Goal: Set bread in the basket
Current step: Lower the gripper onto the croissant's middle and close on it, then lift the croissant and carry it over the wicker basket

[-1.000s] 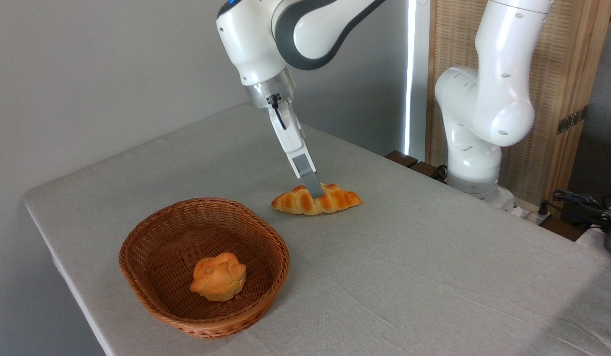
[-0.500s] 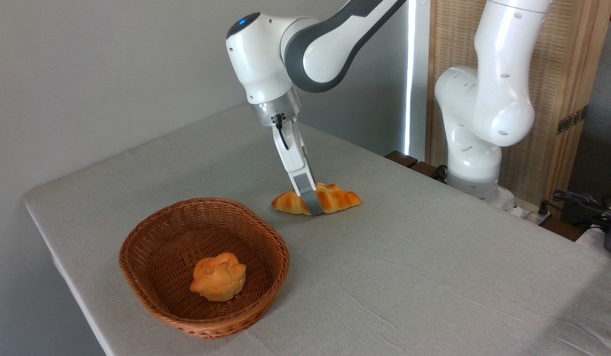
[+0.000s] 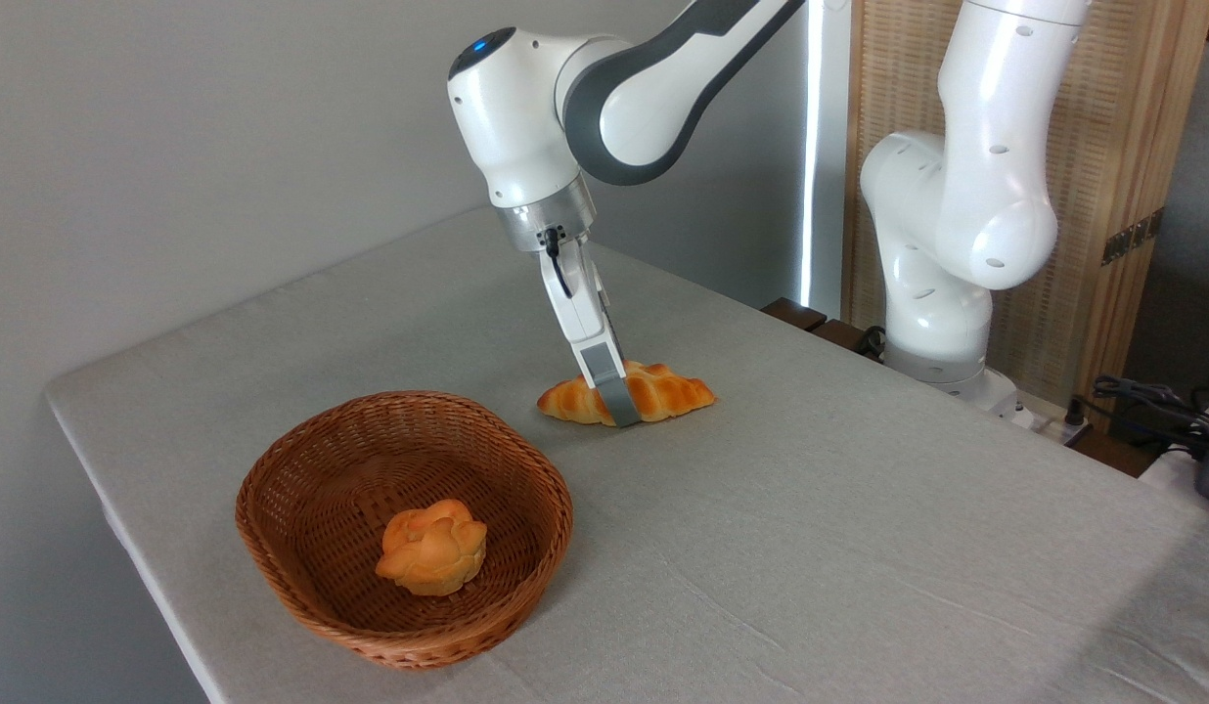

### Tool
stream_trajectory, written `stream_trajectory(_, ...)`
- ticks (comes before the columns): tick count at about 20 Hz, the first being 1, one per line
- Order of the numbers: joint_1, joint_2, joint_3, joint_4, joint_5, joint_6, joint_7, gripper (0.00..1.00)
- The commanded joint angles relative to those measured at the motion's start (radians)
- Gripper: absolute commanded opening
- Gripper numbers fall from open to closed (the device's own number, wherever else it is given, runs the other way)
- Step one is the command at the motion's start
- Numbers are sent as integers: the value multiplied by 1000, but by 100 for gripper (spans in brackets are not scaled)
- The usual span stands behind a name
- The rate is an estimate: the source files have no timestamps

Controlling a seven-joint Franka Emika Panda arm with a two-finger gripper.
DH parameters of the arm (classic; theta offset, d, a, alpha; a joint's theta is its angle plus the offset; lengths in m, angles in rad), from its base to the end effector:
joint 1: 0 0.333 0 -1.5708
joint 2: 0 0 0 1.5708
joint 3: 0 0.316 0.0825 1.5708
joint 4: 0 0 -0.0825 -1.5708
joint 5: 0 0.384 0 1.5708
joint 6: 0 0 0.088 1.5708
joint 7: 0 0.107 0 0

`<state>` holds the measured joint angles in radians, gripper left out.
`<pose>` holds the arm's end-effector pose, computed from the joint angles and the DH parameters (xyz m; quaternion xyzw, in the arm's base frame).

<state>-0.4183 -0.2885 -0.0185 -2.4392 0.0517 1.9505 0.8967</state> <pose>0.3826 -0.1748 0.3957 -0.7746 0.6240 0.1031 0.0021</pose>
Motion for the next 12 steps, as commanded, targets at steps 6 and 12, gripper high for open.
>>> stream_trajectory(6, -13, -4, 15, 6, 14, 4, 8, 26)
stream_trajectory(12, -11, 0, 41, 282, -30, -222, -59, 32)
